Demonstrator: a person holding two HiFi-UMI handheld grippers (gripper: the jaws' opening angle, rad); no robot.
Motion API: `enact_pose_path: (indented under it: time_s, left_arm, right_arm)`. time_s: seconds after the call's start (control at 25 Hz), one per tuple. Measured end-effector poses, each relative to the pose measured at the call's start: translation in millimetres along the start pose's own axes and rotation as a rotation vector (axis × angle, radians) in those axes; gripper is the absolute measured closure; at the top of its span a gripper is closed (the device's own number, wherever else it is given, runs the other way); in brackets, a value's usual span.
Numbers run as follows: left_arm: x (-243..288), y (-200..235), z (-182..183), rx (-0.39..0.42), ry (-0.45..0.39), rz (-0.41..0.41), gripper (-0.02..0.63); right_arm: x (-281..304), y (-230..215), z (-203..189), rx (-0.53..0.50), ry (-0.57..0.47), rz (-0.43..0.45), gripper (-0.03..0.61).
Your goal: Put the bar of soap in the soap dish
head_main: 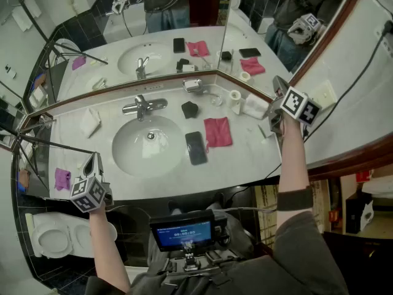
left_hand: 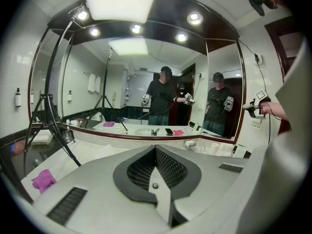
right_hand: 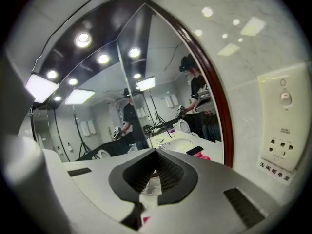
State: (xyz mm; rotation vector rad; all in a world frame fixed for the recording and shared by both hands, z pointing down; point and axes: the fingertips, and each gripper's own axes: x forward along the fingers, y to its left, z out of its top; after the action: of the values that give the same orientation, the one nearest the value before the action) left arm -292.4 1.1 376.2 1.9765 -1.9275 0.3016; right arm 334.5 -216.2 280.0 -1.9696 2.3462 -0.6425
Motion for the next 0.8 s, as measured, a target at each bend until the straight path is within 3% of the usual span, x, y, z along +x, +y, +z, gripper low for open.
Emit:
enact_pose_path:
  time_s: [0.12,0.52,0.8]
  left_arm:
    - [1.3,-5.7,1.7,0.002,0.002,-0.005,0.612]
    - [12.1,-19.2,8.5,0.025,-0.007,-0.03,0.612]
    - [23.2,-36.3,4.8,0.047,0.005,-0.07,0.612]
  right_arm:
    - [4.4,33.8,-19.5,-0.099,0.046,0.062,0.565]
    - [4.1,121.4,-114.4,-0.296,0.186,0.221,0.563]
    - [-15.2,165.4,-203.6,-0.345,0.316,0.318,0.563]
